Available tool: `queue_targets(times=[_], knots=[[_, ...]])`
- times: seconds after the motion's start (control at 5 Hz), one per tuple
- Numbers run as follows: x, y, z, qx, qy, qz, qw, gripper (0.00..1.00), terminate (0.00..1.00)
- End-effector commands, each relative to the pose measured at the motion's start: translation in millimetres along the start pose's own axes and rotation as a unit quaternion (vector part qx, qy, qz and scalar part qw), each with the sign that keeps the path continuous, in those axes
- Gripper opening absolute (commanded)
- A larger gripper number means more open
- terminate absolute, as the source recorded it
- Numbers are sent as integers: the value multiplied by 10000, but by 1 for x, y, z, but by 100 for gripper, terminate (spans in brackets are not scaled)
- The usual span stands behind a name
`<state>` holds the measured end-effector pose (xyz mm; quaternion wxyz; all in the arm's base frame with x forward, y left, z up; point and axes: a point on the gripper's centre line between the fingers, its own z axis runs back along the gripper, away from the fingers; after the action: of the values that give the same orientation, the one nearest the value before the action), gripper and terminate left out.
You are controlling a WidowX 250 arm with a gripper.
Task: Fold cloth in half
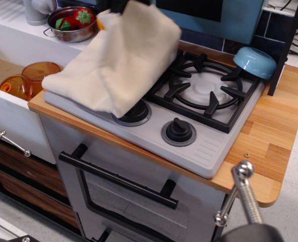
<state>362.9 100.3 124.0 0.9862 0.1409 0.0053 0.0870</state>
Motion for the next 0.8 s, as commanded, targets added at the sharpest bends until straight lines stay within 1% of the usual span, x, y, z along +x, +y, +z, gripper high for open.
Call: queue_targets(times=[0.0,0.2,0.6], knots=[[3,51,-37,1112,-19,472,9927,0,0],[4,67,-59,1581,25,736,9847,100,0],[4,67,-59,1581,25,736,9847,100,0]])
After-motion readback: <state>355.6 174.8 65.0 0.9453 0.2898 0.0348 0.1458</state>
